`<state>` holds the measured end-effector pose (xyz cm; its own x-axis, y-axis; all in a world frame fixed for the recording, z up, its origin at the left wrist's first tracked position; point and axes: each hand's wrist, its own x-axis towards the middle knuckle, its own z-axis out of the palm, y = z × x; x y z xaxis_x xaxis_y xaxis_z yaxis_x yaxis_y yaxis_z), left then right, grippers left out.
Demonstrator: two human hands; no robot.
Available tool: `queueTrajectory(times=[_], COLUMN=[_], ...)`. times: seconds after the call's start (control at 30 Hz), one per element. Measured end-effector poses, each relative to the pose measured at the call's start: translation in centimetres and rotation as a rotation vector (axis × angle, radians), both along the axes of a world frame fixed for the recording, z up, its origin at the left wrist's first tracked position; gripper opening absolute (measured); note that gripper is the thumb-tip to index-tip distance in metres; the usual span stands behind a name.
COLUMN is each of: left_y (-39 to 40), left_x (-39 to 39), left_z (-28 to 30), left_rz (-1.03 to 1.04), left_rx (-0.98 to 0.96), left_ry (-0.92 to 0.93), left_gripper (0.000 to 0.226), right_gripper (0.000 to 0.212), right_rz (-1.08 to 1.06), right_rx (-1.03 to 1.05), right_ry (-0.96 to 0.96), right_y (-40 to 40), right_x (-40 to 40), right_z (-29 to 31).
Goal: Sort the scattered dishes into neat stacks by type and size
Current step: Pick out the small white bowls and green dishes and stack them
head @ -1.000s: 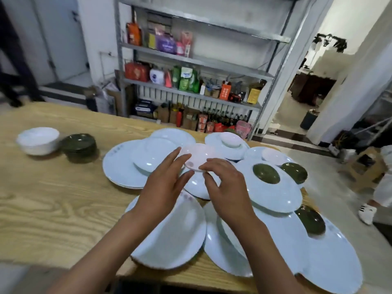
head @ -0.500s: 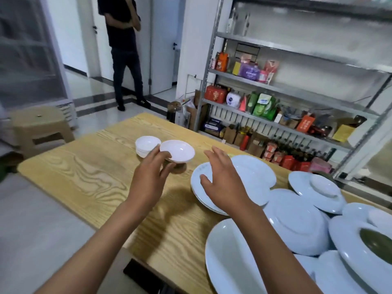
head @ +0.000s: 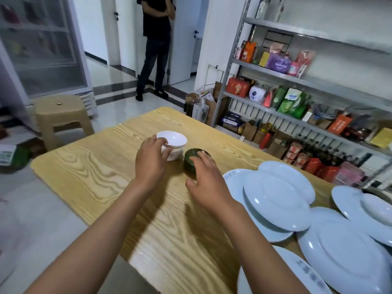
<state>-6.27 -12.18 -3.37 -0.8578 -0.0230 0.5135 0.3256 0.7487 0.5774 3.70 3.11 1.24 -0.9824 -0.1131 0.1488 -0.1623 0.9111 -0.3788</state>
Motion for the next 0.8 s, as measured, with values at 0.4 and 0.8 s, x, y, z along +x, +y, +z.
queueTrajectory(times=[0.4,0.8], left_y=[0.4,5.4], left_x=[-2.2,5.6], left_z=[-2.5,0.9], left_rz=[0.028,-0.268], left_rx=[-0.056,-0.126], left_ry=[-0.186,0.009], left_gripper=[0.043,0.047], right_gripper=[0.054,0.055], right_rz=[-0.002,-0.134], right_rx=[0.075,0.038], right_ry=[0.029,0.088], right_y=[0.0,3.1], right_x=[-2.0,2.6], right_z=[-1.2,0.1])
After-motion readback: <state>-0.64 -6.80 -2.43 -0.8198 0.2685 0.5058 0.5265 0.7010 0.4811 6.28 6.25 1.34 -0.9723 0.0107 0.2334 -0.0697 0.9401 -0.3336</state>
